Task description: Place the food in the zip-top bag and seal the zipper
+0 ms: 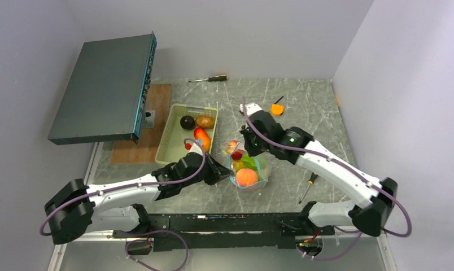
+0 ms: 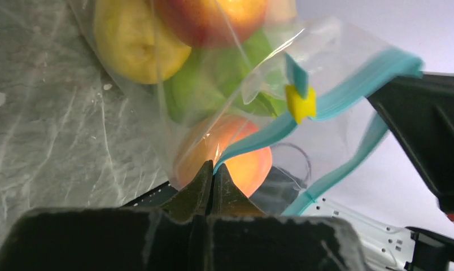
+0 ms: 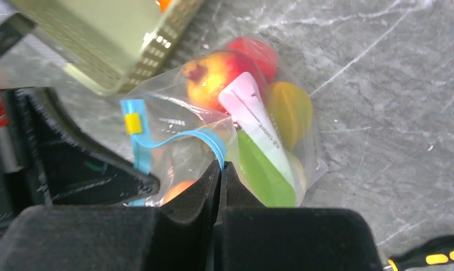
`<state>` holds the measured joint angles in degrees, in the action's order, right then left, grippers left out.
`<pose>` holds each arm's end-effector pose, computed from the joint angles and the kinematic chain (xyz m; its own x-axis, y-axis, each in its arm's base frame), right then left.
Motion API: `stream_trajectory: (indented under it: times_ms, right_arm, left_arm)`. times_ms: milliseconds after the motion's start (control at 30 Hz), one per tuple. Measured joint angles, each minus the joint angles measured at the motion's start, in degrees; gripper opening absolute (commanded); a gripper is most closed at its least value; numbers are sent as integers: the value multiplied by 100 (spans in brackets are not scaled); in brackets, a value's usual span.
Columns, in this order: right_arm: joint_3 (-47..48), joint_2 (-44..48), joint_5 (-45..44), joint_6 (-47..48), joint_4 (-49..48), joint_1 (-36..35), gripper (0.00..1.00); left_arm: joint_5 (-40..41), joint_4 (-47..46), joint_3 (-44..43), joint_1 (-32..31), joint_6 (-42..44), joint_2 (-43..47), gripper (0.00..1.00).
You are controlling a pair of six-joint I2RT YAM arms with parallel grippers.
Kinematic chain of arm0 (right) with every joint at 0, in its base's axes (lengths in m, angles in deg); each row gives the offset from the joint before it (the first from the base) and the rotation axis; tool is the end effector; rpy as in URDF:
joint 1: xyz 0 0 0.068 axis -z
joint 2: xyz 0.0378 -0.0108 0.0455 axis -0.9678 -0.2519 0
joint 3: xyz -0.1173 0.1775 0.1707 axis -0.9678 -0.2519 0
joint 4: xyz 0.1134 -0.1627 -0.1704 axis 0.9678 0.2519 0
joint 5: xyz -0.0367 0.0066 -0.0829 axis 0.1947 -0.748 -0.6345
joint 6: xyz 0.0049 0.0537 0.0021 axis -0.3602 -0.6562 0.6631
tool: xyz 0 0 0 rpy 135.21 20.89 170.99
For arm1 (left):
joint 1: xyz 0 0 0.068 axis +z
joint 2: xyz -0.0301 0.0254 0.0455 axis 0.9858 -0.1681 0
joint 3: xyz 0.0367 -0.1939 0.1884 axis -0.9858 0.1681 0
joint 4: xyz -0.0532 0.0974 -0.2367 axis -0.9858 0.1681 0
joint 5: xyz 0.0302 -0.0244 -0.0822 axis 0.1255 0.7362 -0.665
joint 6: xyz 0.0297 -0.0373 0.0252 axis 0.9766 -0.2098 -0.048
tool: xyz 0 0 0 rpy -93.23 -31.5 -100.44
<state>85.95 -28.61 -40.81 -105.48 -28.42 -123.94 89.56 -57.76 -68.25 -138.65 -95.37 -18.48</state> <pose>0.1687 0.1815 0.3491 -0.6461 -0.2447 -0.7229 -0.4704 0.8736 0.1247 0.1285 -0.2041 0.2196 -0.8378 -0.5368 -0.0999 -0.1449 0.3949 -0.9072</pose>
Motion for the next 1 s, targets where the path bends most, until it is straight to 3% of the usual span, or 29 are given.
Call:
stream_trajectory:
  times_ms: [133,267,367,533,733,1000]
  right_arm:
    - [120,-417,-229,28,225,-7,0]
    - [605,-48,-334,50,374,-4,0]
    - [824,417,-295,4,249,-2,0]
    - [581,400,-315,-42,133,-4,0]
    - [328,-262,-358,2,328,-7,0]
    - [754,42,-326,212,778,-24,40]
  left_arm:
    - [-216,184,-343,9,199,-153,0]
    - [-164,496,-1381,-74,669,-11,0]
    - [-118,400,-1687,-153,804,358,0]
    - [-28,-4,-999,-186,540,671,0]
    - [-92,101,-328,-131,295,70,0]
    - [-107,17,-623,-129,446,271,0]
